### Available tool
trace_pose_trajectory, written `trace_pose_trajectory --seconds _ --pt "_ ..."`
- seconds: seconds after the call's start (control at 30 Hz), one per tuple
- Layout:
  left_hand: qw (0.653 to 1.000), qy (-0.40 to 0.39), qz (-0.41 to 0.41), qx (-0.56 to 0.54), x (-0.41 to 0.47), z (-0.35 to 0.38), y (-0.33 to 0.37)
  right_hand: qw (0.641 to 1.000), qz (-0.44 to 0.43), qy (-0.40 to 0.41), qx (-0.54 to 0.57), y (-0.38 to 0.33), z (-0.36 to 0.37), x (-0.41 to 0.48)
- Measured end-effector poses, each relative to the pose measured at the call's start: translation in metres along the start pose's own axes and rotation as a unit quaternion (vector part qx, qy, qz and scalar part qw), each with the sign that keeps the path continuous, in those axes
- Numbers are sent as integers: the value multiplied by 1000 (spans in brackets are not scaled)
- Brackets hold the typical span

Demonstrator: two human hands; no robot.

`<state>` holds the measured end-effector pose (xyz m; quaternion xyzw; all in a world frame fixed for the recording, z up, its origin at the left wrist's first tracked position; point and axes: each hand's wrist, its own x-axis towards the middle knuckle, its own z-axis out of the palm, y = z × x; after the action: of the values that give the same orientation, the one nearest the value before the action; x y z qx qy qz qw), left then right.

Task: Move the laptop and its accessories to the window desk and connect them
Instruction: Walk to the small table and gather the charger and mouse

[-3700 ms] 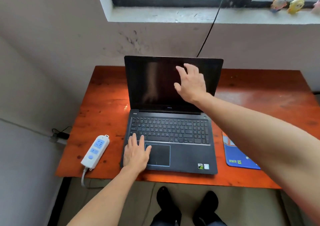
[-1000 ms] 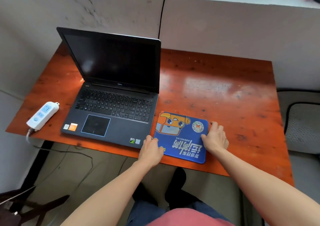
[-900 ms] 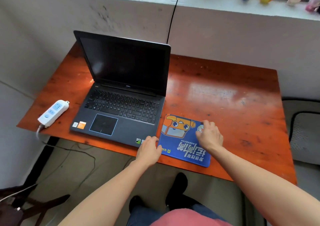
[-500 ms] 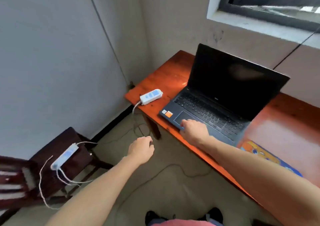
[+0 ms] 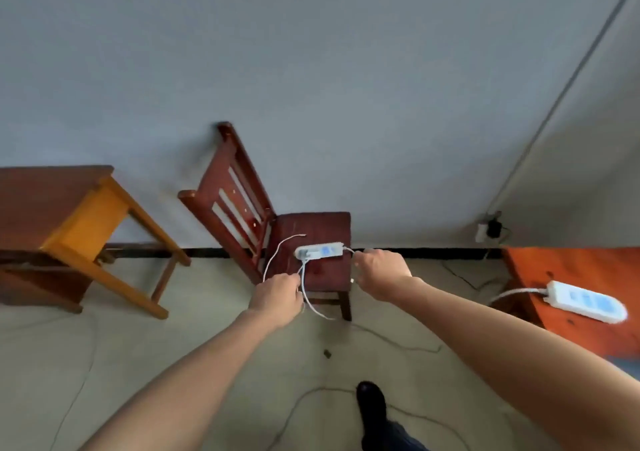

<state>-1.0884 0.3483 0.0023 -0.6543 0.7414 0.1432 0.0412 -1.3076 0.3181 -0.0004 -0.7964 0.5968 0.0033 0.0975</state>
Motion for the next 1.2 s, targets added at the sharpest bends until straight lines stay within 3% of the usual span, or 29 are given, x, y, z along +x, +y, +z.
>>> trace_pose_trajectory --seconds 0.23,0.53,0.7,0.93,1.2 --pt "977 35 -207 -43 -21 -19 -133 976 -217 -26 -24 -124 2 134" --pt "885 67 -443 -127 -119 15 -264 883 -455 -85 -77 -329 44 198" --pt "854 64 -498 -137 -158 23 -349 846 -511 -105 -110 -445 68 213" --pt "835 69 -530 -132 -207 -5 -497 842 -518 -111 -99 -617 71 249" --pt "821 69 -548 -145 -212 -29 -649 827 -546 -103 -84 -767 91 313"
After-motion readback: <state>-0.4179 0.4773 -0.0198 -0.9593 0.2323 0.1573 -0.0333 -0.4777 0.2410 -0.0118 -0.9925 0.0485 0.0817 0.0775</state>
